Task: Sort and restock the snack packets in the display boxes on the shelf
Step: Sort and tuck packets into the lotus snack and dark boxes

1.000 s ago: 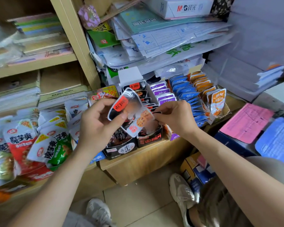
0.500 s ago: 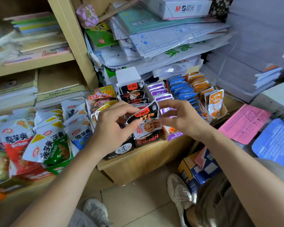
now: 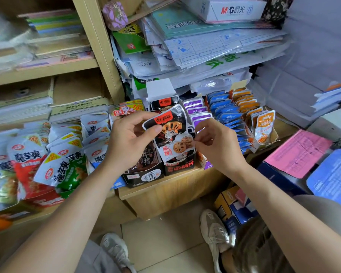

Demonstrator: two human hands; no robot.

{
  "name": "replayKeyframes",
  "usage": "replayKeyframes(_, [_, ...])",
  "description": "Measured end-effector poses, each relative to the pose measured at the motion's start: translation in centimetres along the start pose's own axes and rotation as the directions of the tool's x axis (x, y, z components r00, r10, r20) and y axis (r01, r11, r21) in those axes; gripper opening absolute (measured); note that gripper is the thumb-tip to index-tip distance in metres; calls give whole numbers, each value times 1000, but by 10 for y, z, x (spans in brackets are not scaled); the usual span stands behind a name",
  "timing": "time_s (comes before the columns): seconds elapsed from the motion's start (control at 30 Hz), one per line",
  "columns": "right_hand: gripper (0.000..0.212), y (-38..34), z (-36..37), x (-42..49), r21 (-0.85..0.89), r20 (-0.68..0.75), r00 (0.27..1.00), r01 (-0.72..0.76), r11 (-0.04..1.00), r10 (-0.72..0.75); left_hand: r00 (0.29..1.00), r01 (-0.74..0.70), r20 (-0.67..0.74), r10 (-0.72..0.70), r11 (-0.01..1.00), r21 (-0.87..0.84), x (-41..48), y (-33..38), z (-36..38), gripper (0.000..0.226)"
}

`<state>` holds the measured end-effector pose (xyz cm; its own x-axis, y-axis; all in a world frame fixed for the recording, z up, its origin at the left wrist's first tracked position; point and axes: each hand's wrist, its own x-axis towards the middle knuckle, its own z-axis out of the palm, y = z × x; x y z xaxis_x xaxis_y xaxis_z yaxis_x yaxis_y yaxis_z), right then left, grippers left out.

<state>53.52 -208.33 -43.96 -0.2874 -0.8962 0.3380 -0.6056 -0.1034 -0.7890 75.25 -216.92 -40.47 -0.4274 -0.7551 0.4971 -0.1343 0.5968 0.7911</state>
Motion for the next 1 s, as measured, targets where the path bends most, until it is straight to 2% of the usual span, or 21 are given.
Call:
replayKeyframes(0.17, [24,-22,-10,17,116,-97,987,142,983,-131,974,-121,-203,101,989,-87,15,10,-5,28])
replayKeyframes(0.3, [20,-33,-16,41,168,-76,992,115,979,-103,950,-132,-301,80,979,-155,34,14,-7,29])
replayKeyframes(0.37, [29,-37,-20,53,125,-45,993,112,986,-107,952,-127,-299,73,978,-166,42,14,-6,32])
replayKeyframes(0.47, [35,-50,-24,70,81,-4,988,155,985,-156,967,-87,-252,46,984,-154,50,8,-1,27])
replayKeyframes(0.6, [7,-58,-20,85,103,10,977,210,972,-212,989,-24,-147,3,989,-143,57,4,2,36])
replayKeyframes(0.67, [4,-47,-22,86,251,-62,984,175,952,-165,994,88,-54,-94,992,-92,56,-3,-1,50])
replayKeyframes(0.73, [6,-33,-27,84,436,-120,992,91,895,-42,985,154,63,-163,980,129,51,-15,-6,59])
replayKeyframes(0.8, [8,-20,-30,80,558,-114,991,1,830,75,939,136,241,-244,910,391,37,-22,-6,76])
replayKeyframes(0.87, [12,-13,-31,78,615,-91,986,-56,786,141,894,28,355,-273,825,564,21,-26,-2,86])
replayKeyframes(0.93, [17,-13,-30,78,663,-51,982,-102,742,180,919,-71,353,-175,808,585,9,-28,2,76])
replayKeyframes(1.0, [17,-13,-30,77,713,-6,978,-141,687,208,950,-57,292,-112,856,514,-2,-29,4,57])
